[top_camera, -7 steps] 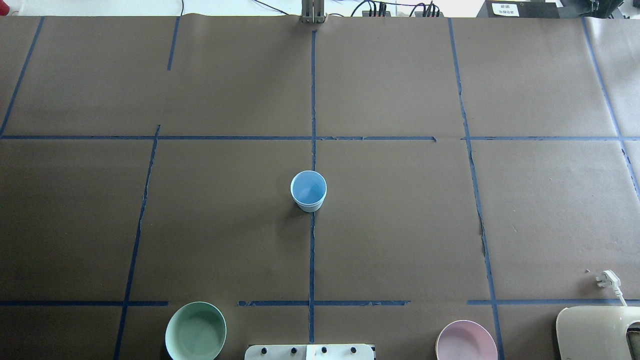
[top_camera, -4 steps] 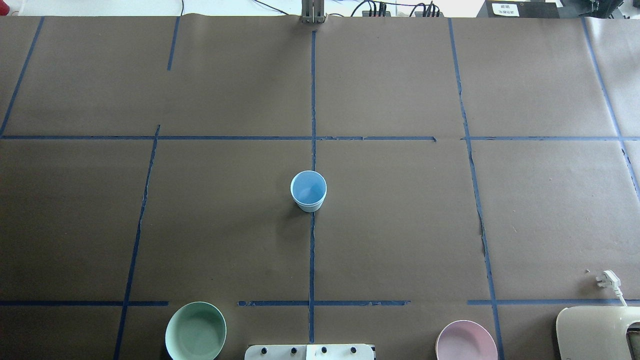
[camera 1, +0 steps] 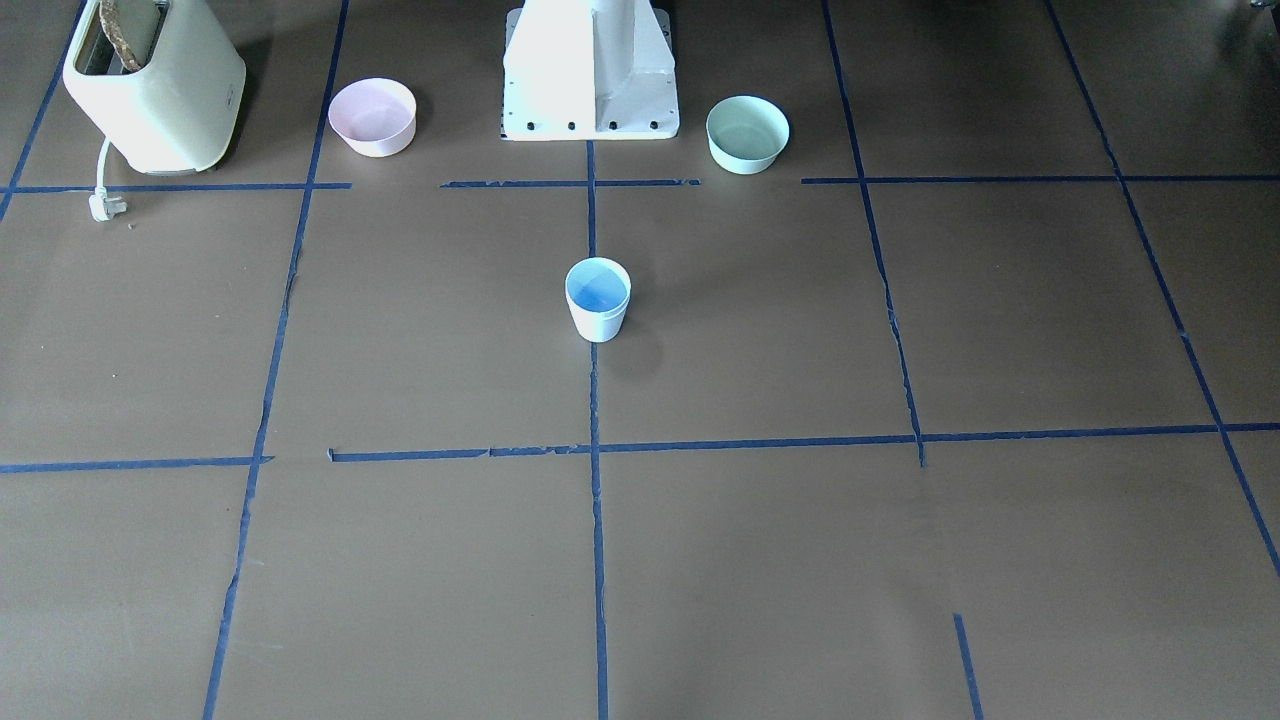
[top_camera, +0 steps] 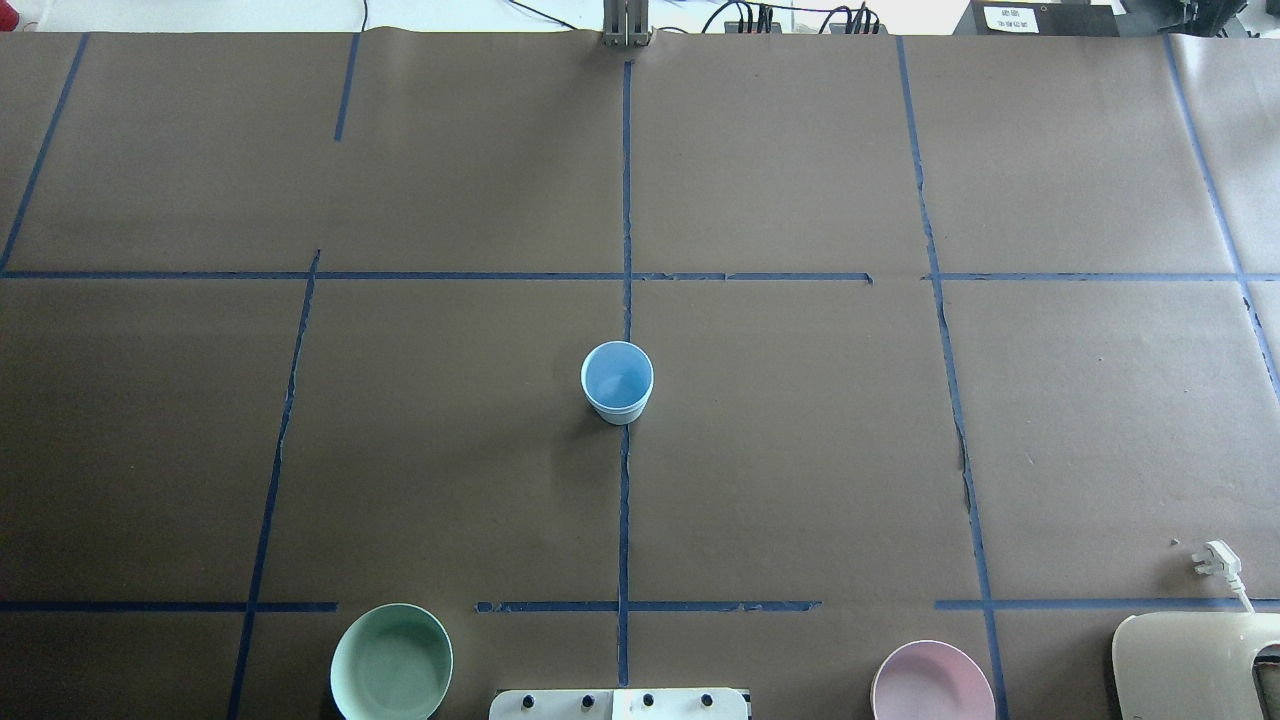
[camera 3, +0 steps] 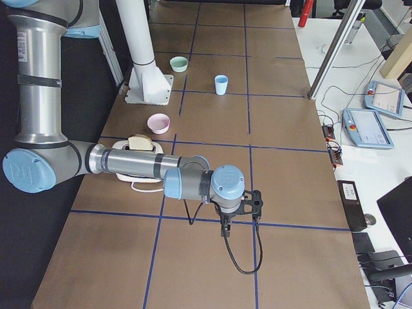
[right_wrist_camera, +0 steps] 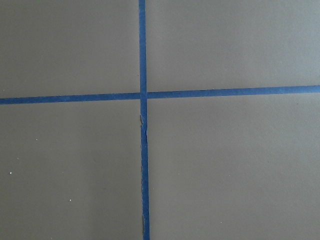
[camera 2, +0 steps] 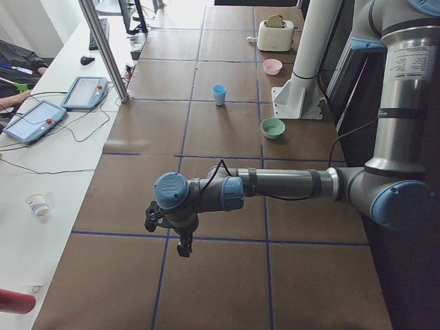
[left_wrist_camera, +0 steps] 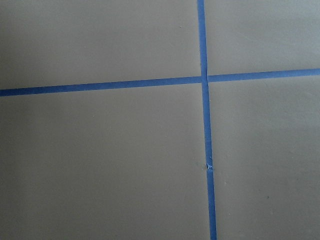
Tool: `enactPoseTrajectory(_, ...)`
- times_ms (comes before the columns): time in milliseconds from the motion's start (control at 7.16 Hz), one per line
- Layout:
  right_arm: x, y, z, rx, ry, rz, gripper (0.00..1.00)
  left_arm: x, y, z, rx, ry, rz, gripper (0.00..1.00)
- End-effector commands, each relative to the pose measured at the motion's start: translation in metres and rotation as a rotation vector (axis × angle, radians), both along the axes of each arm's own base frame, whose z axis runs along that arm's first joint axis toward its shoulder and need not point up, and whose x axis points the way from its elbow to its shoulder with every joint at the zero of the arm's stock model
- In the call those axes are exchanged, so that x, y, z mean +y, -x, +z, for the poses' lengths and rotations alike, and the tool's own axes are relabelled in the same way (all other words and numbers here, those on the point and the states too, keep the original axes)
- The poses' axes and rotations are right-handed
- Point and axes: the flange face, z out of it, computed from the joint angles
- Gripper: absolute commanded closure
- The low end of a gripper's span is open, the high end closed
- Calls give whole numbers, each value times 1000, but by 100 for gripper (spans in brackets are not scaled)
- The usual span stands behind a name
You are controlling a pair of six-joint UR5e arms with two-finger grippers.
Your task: Stack blue cups with both arms
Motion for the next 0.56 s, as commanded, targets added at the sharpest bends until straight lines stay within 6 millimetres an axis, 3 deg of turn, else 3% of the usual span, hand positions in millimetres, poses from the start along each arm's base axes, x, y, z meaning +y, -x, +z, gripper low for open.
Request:
enactPoseTrajectory(0,1,-1,1,3,7,2,0,0,-1,0,0,1,3,0)
enactPoseTrajectory(419,2,-1,3,7,10,1,0,0,-1,0,0,1,3,0)
